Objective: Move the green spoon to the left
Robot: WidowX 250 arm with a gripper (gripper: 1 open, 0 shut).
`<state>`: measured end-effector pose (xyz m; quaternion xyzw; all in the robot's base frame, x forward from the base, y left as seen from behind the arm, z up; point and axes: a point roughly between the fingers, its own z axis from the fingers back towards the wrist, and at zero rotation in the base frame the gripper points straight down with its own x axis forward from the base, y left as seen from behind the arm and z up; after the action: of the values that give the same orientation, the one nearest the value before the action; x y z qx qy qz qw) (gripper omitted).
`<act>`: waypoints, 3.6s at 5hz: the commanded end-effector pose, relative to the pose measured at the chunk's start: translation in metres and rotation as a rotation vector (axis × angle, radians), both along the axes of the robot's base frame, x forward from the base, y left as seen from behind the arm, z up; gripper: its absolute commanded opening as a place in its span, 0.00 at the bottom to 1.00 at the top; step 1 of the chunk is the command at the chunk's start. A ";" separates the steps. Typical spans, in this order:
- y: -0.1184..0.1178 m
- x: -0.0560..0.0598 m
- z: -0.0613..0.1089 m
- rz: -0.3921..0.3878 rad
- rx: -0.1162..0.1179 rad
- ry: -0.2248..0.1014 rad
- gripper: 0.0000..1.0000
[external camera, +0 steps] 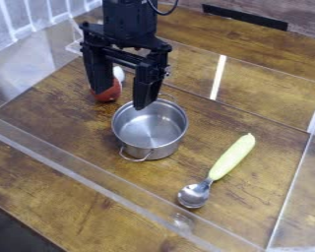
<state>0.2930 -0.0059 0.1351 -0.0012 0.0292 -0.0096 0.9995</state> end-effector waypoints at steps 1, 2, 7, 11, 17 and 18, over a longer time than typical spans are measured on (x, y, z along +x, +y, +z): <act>-0.009 -0.005 -0.012 0.031 -0.006 0.032 1.00; -0.019 -0.008 -0.023 0.061 -0.012 0.061 1.00; -0.097 0.015 -0.086 0.164 -0.086 -0.095 1.00; -0.103 0.060 -0.097 -0.073 -0.156 -0.105 1.00; -0.096 0.055 -0.105 -0.067 -0.175 -0.013 1.00; -0.091 0.056 -0.106 -0.043 -0.176 0.000 1.00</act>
<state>0.3460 -0.1075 0.0276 -0.0900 0.0314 -0.0460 0.9944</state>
